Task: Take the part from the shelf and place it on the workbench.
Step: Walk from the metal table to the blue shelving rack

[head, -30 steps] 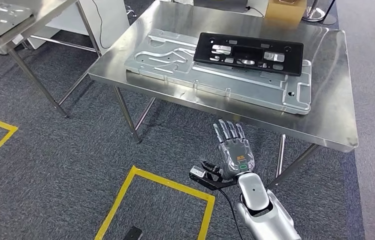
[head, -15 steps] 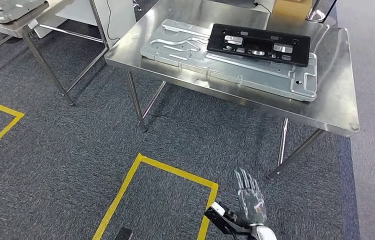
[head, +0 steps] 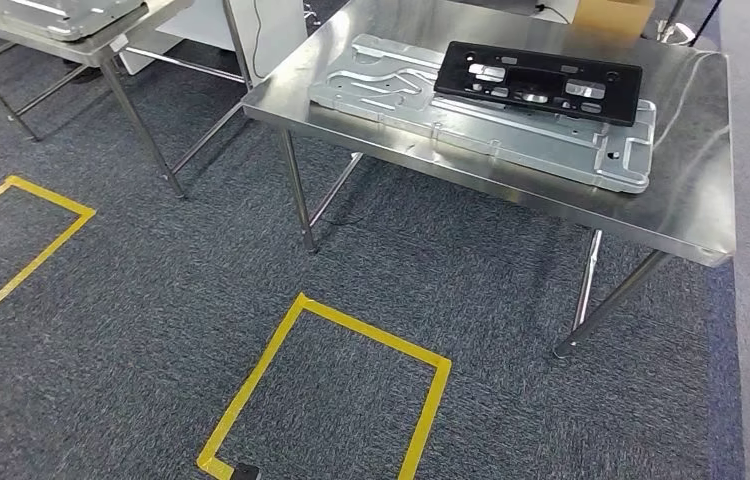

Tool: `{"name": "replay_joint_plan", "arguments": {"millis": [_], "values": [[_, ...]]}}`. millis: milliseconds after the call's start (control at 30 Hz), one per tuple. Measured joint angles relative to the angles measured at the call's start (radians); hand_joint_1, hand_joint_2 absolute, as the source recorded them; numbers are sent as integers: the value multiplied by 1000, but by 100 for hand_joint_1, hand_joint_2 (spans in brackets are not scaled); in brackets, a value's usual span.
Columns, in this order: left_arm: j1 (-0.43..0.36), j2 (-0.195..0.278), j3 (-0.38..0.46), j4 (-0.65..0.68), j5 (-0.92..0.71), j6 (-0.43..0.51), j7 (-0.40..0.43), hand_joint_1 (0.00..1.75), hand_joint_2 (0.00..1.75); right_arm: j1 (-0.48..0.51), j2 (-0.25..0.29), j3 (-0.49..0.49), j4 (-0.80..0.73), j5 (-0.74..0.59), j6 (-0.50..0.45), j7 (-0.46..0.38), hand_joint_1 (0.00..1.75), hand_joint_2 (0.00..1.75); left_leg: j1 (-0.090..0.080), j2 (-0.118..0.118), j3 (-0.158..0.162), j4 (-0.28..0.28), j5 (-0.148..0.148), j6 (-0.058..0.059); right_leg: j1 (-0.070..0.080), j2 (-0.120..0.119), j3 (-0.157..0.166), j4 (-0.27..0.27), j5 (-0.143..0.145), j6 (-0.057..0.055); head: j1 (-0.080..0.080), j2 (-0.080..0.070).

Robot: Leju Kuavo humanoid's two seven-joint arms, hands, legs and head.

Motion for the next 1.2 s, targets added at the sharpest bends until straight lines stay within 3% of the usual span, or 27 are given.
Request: {"name": "replay_joint_plan", "arguments": {"millis": [33,100,167,267,333,400,433,467,500,567,633,700,767,833,933,967,1000,1033,1067,1133,1200], "values": [[2,0,2,0,1,5,0,0,0,-1,1,-13,10,-8,35,17,0,0,2,5,28,-30,20,-2,0,-10,-4,3,1,2,0,0],[4,0,5,0,2,15,0,0,0,-2,1,-37,23,-21,98,37,0,0,4,36,125,-169,62,1,1,-28,-10,12,0,7,0,0],[4,0,7,0,3,23,0,0,0,-2,2,-57,33,-27,138,49,0,0,-2,64,185,-267,77,14,4,-45,-12,20,-3,17,1,0],[7,-2,12,0,2,29,1,0,0,-8,4,-76,41,-32,156,54,0,0,-4,52,184,-289,76,38,8,-61,-9,25,-5,35,1,0],[8,-5,14,0,1,30,2,0,0,-11,6,-85,43,-33,156,54,0,0,0,36,182,-297,86,55,5,-30,-24,59,-35,46,2,0],[8,-7,14,0,1,30,3,0,0,-10,6,-92,46,-33,156,53,0,0,0,20,176,-300,95,68,2,16,-75,169,-102,50,2,0],[8,-7,14,0,1,30,3,0,0,-10,6,-95,47,-33,156,52,0,0,-2,12,172,-299,98,71,1,27,-105,237,-133,51,2,0],[9,-7,14,0,1,30,3,0,0,-11,6,-98,48,-34,156,51,0,0,-3,2,169,-298,99,72,1,31,-126,285,-146,52,2,0],[10,-7,14,0,1,30,3,0,0,-11,6,-100,48,-34,156,51,0,0,-4,-10,168,-297,100,72,1,33,-132,302,-139,51,2,0],[11,-8,15,0,1,30,3,0,0,-11,6,-102,48,-34,156,52,0,0,-4,-35,168,-292,100,71,0,41,-91,221,-73,48,2,0],[9,-10,15,0,1,30,3,0,0,-10,5,-103,51,-34,156,53,0,0,-5,-60,163,-284,100,66,-1,80,-36,97,-17,39,2,0],[8,-11,15,0,0,30,4,0,0,-9,5,-105,54,-33,159,51,0,0,-4,-80,149,-278,103,54,0,107,-17,41,-10,33,2,0],[9,-11,15,0,-2,33,3,0,0,-12,7,-105,54,-30,159,48,0,0,-2,-96,139,-278,109,40,-2,92,-18,30,-9,27,2,0],[10,-11,15,0,-2,35,4,0,0,-15,16,-105,54,-21,145,58,0,0,-3,-74,125,-253,92,29,-7,70,-13,18,-1,15,1,0],[3,-10,15,0,-2,36,8,0,0,-19,35,-105,54,-4,125,84,0,0,0,-12,45,-83,5,15,-5,28,-13,12,3,4,-1,0],[2,-10,16,0,-2,37,10,0,0,-21,39,-104,55,0,125,88,0,0,1,-5,19,-28,-14,11,-3,13,-14,14,3,3,-1,0],[2,-10,16,0,-2,38,13,0,0,-22,43,-104,55,4,127,91,0,0,3,0,9,-3,-15,8,-3,0,-14,15,2,3,-1,0],[3,-9,17,0,-2,40,16,0,0,-24,47,-103,55,8,131,94,0,0,4,4,18,-16,2,7,-3,-13,-14,16,0,4,-1,0],[4,-8,18,0,-2,43,18,0,0,-26,49,-103,55,11,137,98,0,0,4,11,47,-68,33,7,-3,-24,-13,17,-1,6,-1,0],[2,-8,20,0,-2,48,21,0,0,-29,53,-101,55,18,152,110,0,0,1,49,121,-206,84,13,1,-44,-10,21,-7,13,-1,0],[-1,-7,21,0,-1,50,21,0,0,-32,54,-101,55,22,164,119,0,0,-6,73,155,-277,97,24,7,-62,-8,23,-10,22,-1,0]]}}
